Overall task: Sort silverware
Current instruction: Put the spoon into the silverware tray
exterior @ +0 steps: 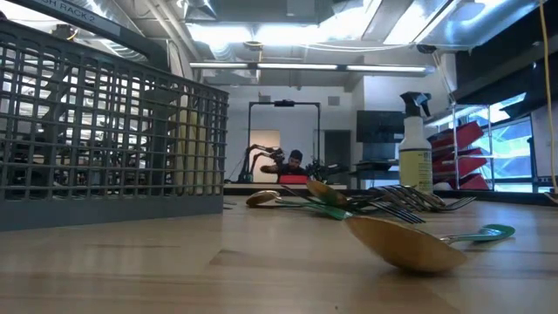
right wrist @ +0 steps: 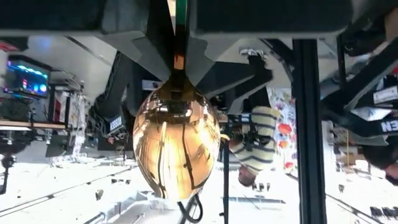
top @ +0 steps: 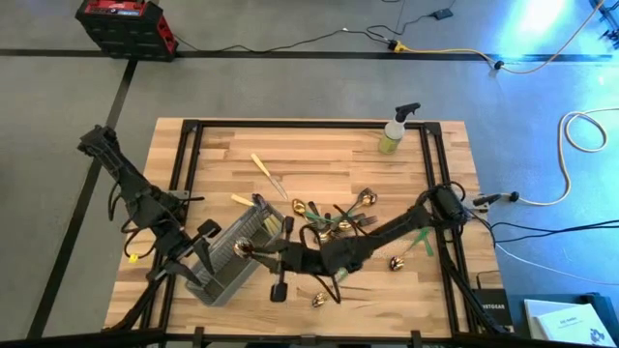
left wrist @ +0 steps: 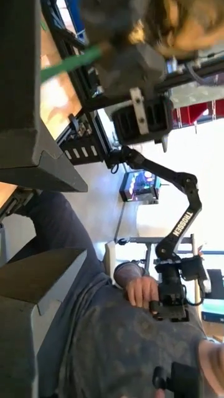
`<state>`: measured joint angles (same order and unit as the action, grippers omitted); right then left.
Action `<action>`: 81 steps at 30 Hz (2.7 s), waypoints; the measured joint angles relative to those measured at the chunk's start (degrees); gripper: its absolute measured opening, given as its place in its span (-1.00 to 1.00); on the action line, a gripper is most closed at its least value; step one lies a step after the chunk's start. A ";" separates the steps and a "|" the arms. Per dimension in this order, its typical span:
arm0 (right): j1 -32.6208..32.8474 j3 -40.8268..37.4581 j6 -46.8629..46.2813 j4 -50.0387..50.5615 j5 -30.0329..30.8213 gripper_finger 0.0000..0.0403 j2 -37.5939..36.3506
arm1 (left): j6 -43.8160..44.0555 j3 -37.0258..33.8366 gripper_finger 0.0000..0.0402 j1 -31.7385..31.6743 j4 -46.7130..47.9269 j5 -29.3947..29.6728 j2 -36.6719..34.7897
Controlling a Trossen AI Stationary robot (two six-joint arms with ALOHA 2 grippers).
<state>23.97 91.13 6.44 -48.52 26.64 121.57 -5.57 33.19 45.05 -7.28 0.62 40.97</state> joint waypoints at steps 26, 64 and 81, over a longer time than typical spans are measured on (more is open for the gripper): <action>-4.51 0.00 -1.77 -2.07 -2.34 -0.99 3.51 | 1.08 0.00 -0.30 0.34 2.33 1.27 0.01; -4.11 -0.02 -1.60 -2.23 -7.19 -0.99 3.51 | 1.13 0.00 -0.30 0.34 2.39 1.29 0.04; -4.14 -0.03 -1.62 -1.46 -8.29 -0.99 3.51 | 1.13 0.00 -0.30 0.34 2.39 1.29 0.04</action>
<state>19.83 91.11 4.82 -49.98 18.35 125.08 -4.45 33.19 45.39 -4.89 1.91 41.01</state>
